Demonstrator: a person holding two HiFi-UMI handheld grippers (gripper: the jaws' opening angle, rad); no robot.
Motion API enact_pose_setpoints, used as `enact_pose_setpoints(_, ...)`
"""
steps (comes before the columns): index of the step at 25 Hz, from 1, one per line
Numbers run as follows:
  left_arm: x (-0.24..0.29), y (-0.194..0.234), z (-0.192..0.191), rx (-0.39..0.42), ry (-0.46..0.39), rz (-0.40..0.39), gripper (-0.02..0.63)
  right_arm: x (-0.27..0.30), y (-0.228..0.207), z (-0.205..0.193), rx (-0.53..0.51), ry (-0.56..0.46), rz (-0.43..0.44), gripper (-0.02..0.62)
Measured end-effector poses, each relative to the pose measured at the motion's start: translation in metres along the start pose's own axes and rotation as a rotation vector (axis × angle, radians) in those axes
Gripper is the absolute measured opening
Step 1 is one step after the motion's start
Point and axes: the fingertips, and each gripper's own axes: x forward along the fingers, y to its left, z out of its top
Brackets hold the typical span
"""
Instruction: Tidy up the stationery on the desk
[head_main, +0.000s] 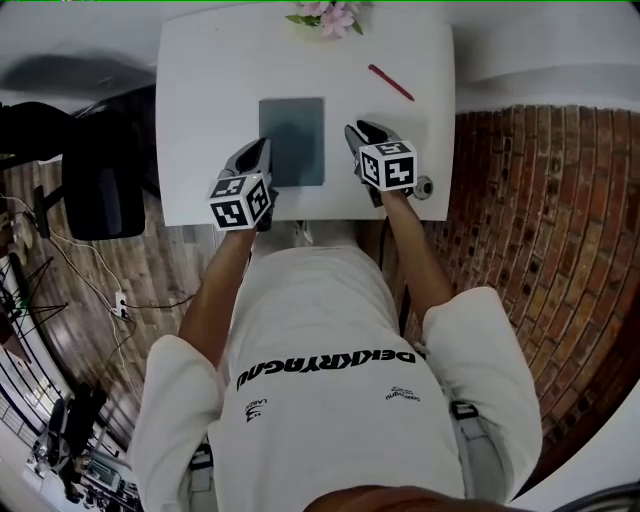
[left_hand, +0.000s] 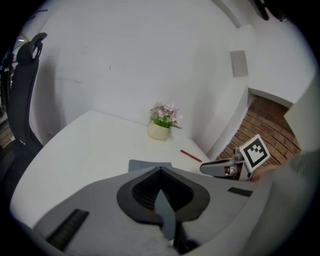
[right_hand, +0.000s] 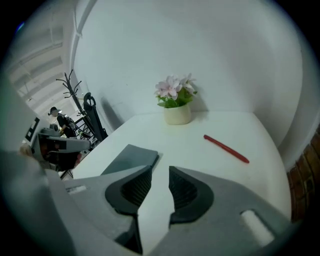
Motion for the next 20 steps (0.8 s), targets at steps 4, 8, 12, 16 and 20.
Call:
enact_pose_setpoints(4,-0.022,-0.024,0.022,0.053,-0.1,-0.013,-0.003,-0.008,-0.023,0.016,-0.07,-0.025,-0.037,0.104)
enact_pose_setpoints(8,-0.043,-0.055,0.039,0.111,-0.164,-0.055,-0.003,-0.01,-0.053,0.028,-0.187,-0.018,-0.092,0.106)
enact_pose_setpoints(12,-0.058,-0.073,0.047,0.148,-0.201,-0.074,-0.003,-0.001,-0.079,0.041,-0.288,0.018,-0.124,0.109)
enact_pose_setpoints(16,-0.064,-0.078,0.048,0.173,-0.248,-0.071,-0.003,0.01,-0.104,0.05,-0.377,0.042,-0.152,0.109)
enact_pose_setpoints(20,-0.066,-0.077,0.042,0.203,-0.28,-0.068,-0.003,0.021,-0.129,0.048,-0.449,0.073,-0.171,0.109)
